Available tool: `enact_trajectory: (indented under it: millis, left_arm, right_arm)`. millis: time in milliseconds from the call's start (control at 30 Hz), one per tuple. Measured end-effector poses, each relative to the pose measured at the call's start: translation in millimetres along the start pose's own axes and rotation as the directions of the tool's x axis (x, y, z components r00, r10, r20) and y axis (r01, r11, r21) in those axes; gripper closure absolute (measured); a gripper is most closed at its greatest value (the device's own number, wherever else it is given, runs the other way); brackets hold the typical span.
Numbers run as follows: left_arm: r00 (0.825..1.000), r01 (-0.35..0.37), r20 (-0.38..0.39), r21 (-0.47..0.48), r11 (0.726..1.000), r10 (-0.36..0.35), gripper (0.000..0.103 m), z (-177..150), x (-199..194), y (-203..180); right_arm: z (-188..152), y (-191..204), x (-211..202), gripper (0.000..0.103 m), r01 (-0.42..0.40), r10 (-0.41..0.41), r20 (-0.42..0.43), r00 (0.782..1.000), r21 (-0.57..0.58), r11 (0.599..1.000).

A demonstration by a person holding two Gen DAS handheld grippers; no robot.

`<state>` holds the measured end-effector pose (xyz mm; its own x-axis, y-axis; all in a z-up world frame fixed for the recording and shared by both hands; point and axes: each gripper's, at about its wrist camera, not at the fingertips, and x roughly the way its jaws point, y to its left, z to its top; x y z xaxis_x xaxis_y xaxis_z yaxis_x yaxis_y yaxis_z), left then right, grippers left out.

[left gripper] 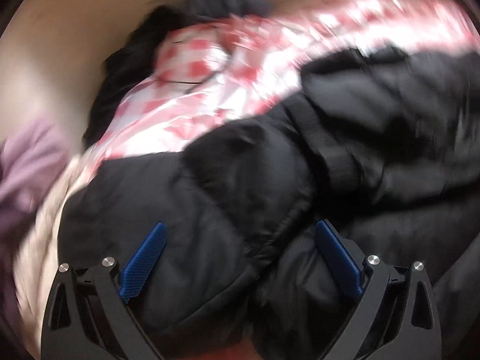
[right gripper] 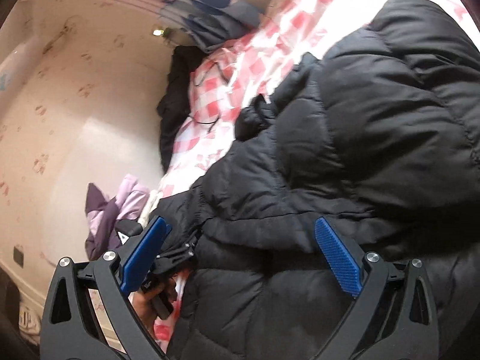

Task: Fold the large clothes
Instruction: 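Grasp the other sleeve cuff with the left tool and lift it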

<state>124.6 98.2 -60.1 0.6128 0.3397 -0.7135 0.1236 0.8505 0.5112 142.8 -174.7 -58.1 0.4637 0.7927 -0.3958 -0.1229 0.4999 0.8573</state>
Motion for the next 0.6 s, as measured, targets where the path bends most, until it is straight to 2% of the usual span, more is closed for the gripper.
enact_trajectory:
  millis: [100, 200, 267, 300, 333, 367, 400, 467, 500, 533, 567, 600]
  left_arm:
    - [0.998, 0.039, -0.042, 0.072, 0.997, -0.036, 0.007, 9, 18, -8]
    - [0.995, 0.072, -0.071, 0.029, 0.997, -0.070, 0.008, 24, 28, 2]
    - [0.990, 0.104, -0.089, -0.030, 0.994, -0.107, 0.014, 32, 31, 17]
    - [0.985, 0.142, -0.092, -0.079, 0.987, -0.149, 0.026, 35, 32, 28]
    - [0.982, 0.144, -0.107, -0.121, 0.982, -0.157, 0.049, 37, 34, 39]
    - [0.979, 0.148, -0.121, -0.143, 0.979, -0.165, 0.065, 36, 38, 44]
    - [0.975, 0.148, -0.138, -0.178, 0.973, -0.174, 0.090, 36, 42, 53]
    - [0.977, 0.139, -0.128, -0.233, 0.963, -0.172, 0.096, 37, 39, 75]
    - [0.979, 0.142, -0.101, -0.289, 0.947, -0.178, 0.097, 37, 32, 92]
    - [0.981, 0.149, -0.063, -0.351, 0.925, -0.182, 0.097, 37, 22, 110]
    - [0.983, 0.171, 0.007, -0.429, 0.887, -0.186, 0.097, 37, 4, 135]
    - [0.981, 0.191, 0.051, -0.468, 0.863, -0.189, 0.097, 38, -8, 152]
  right_arm:
    - [5, -6, -4, 0.007, -0.018, 0.018, 0.012, 1.000, 0.028, 0.999]
    - [5, -8, -13, 0.007, -0.022, 0.021, 0.024, 0.999, 0.028, 0.999]
    - [5, -10, -11, 0.007, -0.023, 0.022, 0.024, 0.999, 0.034, 0.999]
    - [5, -10, -11, 0.007, -0.023, 0.022, 0.024, 0.999, 0.037, 0.999]
    - [4, -10, -10, 0.007, -0.024, 0.023, 0.025, 0.999, 0.040, 0.999]
    - [4, -10, -10, 0.007, -0.029, 0.028, 0.023, 0.999, 0.043, 0.999]
    - [4, -10, -8, 0.007, -0.032, 0.031, 0.021, 0.999, 0.043, 0.999]
    - [3, -8, -6, 0.007, -0.033, 0.032, 0.017, 0.999, 0.039, 0.999]
    - [2, -7, -6, 0.007, -0.032, 0.032, 0.016, 0.999, 0.039, 0.999]
    - [2, -6, -5, 0.007, -0.033, 0.033, 0.015, 0.999, 0.039, 0.999]
    - [2, -6, -5, 0.007, -0.034, 0.033, 0.013, 0.999, 0.038, 0.999]
    - [1, -6, -5, 0.007, -0.032, 0.032, 0.013, 0.999, 0.036, 0.999]
